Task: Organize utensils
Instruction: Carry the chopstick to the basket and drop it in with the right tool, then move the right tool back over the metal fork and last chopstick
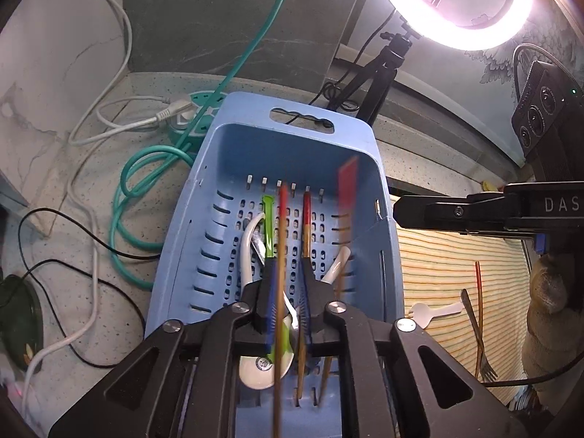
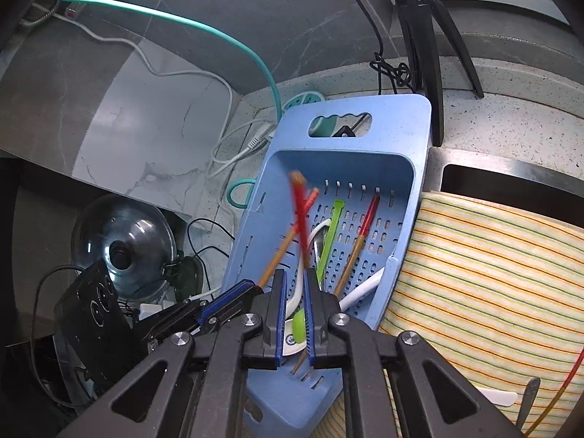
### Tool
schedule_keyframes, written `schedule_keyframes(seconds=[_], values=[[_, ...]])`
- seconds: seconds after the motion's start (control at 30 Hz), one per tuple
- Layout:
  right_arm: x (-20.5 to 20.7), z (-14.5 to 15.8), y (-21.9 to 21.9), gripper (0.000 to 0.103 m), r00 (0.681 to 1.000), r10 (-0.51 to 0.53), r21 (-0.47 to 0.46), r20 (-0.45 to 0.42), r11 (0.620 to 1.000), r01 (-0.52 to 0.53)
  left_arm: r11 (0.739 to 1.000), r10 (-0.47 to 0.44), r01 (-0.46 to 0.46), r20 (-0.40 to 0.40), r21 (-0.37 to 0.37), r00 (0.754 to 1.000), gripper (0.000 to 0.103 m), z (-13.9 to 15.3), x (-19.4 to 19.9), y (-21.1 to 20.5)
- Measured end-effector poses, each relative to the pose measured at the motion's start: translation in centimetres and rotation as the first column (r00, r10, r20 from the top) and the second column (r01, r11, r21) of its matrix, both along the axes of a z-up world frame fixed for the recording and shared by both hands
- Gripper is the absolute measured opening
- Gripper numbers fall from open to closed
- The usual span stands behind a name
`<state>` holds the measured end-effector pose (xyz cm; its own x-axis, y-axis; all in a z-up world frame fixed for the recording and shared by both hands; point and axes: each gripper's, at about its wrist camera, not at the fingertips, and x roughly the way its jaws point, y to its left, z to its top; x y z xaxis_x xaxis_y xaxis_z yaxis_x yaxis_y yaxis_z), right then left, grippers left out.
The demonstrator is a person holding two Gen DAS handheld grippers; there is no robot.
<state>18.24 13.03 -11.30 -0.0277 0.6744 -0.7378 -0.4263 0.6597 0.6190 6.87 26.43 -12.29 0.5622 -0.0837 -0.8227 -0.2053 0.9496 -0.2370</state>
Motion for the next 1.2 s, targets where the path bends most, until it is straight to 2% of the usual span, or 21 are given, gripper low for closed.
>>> schedule_keyframes(seconds=[0.03, 0.13, 0.37, 0.6, 0.77, 0.9, 1.0, 1.1, 1.2], values=[[0.0, 0.0, 0.0, 0.010, 1.000, 0.001, -0.008, 0.005, 1.000, -0.001, 1.000, 0.005, -0.005, 0.000, 0.008, 1.000, 0.018, 0.0, 0.0, 0.0], [0.1, 0.0, -0.3, 0.018, 1.000, 0.000, -0.010, 0.004, 1.000, 0.000, 1.000, 0.003, -0.003, 0.001, 0.024, 1.000, 0.018, 0.3, -0.1, -0.3], [0.0, 0.3, -1.9, 0.019, 1.000, 0.003, -0.014, 0.016, 1.000, -0.003, 0.999, -0.017, 0.017, 0.006, 0.049, 1.000, 0.018, 0.9, -0.5, -1.4], [-0.3, 1.5, -5.5, 0.020, 0.998, 0.004, -0.022, 0.067, 1.000, -0.003, 0.995, -0.075, 0.074, 0.011, 0.063, 0.997, 0.018, 1.6, -0.9, -3.2], [-0.4, 2.3, -9.5, 0.027, 0.994, -0.020, -0.010, 0.111, 1.000, 0.022, 0.988, -0.137, 0.135, 0.017, 0.073, 0.990, 0.018, 2.0, -1.1, -5.2], [-0.4, 2.7, -13.2, 0.028, 0.988, -0.055, -0.004, 0.147, 0.998, 0.056, 0.976, -0.198, 0.196, 0.011, 0.091, 0.980, 0.020, 2.2, -1.0, -7.4], [-0.6, 2.5, -15.5, 0.028, 0.986, -0.052, -0.028, 0.159, 0.998, 0.057, 0.961, -0.257, 0.256, -0.002, 0.105, 0.966, 0.026, 2.1, -0.8, -9.3], [-0.9, 2.2, -17.4, 0.028, 0.983, -0.035, -0.073, 0.181, 0.996, 0.049, 0.938, -0.320, 0.321, -0.029, 0.130, 0.947, 0.027, 1.7, -0.3, -11.3], [-1.2, 1.3, -19.3, 0.028, 0.986, -0.031, -0.109, 0.164, 0.993, 0.050, 0.915, -0.375, 0.379, -0.053, 0.138, 0.925, 0.027, 1.3, 0.2, -13.2]])
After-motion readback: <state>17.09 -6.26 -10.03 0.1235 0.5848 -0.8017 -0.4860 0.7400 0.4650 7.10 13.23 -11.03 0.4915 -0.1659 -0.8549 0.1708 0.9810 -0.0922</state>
